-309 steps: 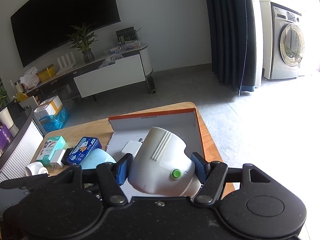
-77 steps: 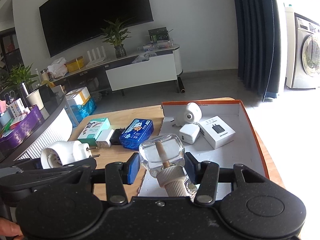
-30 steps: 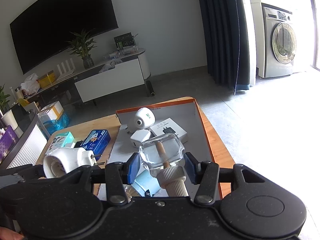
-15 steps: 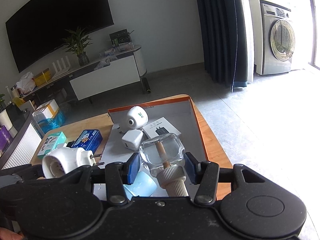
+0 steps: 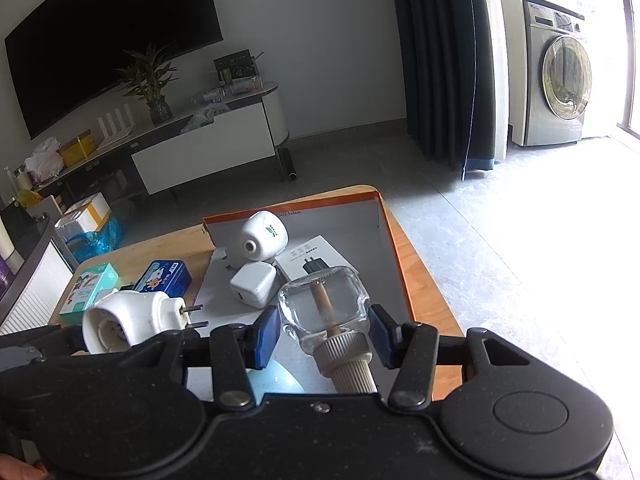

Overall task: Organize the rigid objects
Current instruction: 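Carry the socket adapter with the left tool while the right tool carries the glass bottle to the tray, then lower both items into the tray and open both tools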

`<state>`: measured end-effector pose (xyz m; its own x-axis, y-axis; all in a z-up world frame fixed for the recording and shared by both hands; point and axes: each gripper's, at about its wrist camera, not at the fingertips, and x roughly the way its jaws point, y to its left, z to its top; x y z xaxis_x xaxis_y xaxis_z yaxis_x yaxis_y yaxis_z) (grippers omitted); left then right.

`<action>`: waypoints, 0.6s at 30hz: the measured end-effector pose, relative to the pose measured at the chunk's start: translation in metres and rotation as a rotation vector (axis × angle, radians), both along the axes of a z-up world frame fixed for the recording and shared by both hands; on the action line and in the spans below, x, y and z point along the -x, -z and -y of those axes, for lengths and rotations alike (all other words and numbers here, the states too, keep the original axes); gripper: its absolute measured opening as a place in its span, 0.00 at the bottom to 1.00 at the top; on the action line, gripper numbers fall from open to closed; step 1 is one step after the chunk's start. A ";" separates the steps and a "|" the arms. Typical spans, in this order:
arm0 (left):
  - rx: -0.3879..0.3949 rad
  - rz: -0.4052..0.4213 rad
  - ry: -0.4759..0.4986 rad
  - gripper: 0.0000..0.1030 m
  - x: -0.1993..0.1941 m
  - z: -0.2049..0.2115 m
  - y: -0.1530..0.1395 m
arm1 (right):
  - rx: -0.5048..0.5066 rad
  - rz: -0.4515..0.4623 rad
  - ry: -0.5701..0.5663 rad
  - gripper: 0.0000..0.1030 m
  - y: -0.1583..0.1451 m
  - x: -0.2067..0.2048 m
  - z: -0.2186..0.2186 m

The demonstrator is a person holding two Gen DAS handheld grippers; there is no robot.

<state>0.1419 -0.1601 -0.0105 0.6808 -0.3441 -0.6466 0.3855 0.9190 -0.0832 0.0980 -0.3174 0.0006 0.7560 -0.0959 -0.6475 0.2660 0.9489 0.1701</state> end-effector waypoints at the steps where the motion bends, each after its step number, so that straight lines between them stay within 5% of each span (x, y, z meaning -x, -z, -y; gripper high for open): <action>1: -0.001 -0.002 0.001 0.70 -0.002 0.001 0.001 | 0.000 -0.003 -0.001 0.58 0.001 -0.003 0.001; 18: -0.005 -0.042 0.034 0.70 -0.027 0.017 0.016 | 0.011 0.020 0.037 0.66 0.005 -0.018 0.016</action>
<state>0.1690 -0.1767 -0.0260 0.6408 -0.3632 -0.6763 0.4124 0.9060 -0.0957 0.1161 -0.3330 -0.0047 0.7649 -0.1310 -0.6307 0.2975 0.9403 0.1654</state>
